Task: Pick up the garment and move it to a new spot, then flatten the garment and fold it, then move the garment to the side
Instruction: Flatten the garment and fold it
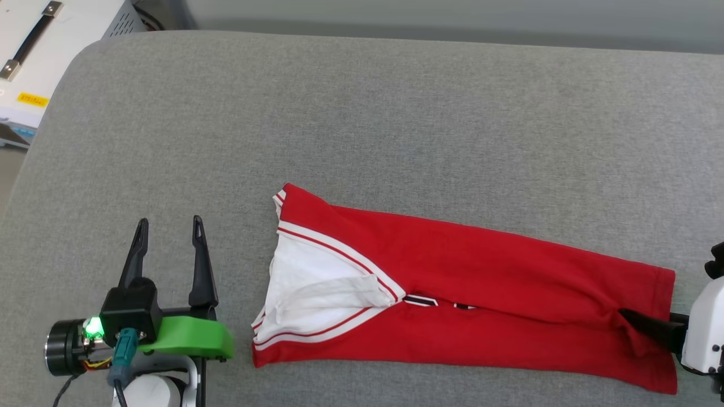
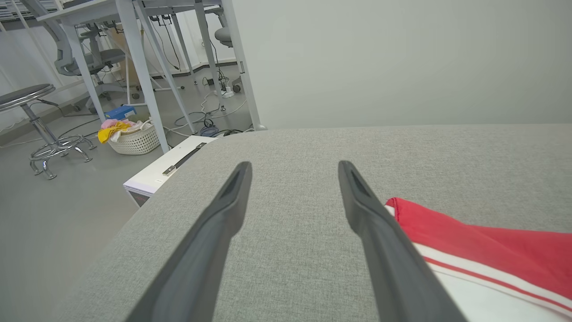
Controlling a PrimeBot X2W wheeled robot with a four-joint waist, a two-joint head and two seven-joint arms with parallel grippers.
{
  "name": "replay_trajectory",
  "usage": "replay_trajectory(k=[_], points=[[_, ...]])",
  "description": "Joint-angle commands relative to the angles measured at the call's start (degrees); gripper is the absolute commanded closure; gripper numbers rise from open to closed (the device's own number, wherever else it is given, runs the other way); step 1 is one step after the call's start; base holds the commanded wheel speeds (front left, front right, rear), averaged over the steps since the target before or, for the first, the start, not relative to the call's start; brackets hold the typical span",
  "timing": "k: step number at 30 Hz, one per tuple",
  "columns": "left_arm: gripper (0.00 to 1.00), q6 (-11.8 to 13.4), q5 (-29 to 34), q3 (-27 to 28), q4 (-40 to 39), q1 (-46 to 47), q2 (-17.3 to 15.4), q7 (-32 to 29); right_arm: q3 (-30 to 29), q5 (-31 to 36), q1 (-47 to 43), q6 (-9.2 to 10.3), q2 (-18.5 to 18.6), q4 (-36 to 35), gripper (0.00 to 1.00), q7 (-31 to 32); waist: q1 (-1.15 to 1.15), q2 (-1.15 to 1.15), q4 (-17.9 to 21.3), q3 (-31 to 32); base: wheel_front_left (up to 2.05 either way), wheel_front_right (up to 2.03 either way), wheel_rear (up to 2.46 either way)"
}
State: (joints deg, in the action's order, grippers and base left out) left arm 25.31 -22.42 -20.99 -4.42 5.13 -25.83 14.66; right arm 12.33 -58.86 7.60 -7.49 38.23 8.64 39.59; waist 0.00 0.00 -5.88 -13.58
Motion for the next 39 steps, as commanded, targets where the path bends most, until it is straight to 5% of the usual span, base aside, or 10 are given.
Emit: replay_trajectory(k=[1, 13, 14, 15, 26, 39], points=[[0.00, -0.9, 1.3, 1.0, 0.3, -1.3, 1.2, 0.3, 0.8, -0.7, 0.7, 0.00, -0.9, 0.5, 0.00, 0.0, 0.00, 0.00, -0.9, -0.7, 0.00, 0.00, 0.00], [0.00, -7.4, 9.5, 9.6, 0.7, -4.6, 9.9, 0.3, 8.0, -0.4, -0.2, 0.00, -3.3, 2.7, 0.00, -2.2, 0.00, 0.00, -2.1, -0.6, 0.00, 0.00, 0.00], [0.00, -8.0, 10.2, 9.9, 0.7, -4.8, 10.4, 0.3, 8.3, -0.2, -0.1, 0.00, -3.2, 2.9, 0.83, -2.6, 0.00, 0.00, -2.1, -0.5, 0.00, 0.00, 0.00], [0.00, -8.6, 10.9, 10.4, 0.8, -5.0, 11.0, 0.3, 8.8, 0.0, 0.1, 0.00, -3.1, 3.1, 1.00, -3.1, 0.00, 0.00, -2.0, -0.4, 0.00, 0.00, 0.00], [0.00, -13.9, 15.7, 13.1, 2.7, -6.5, 14.8, 0.3, 6.6, 1.0, 2.5, 0.00, 2.6, 4.9, 1.00, -9.0, 0.00, 0.00, -0.9, 2.7, 0.00, 0.00, 0.00], [0.00, -17.3, 18.3, 15.9, 3.6, -7.9, 16.3, 0.3, 0.2, 5.2, 1.2, 0.00, 9.5, 7.9, 1.00, -10.3, 0.00, 0.00, 0.7, 4.8, 0.00, 0.00, 0.00]])
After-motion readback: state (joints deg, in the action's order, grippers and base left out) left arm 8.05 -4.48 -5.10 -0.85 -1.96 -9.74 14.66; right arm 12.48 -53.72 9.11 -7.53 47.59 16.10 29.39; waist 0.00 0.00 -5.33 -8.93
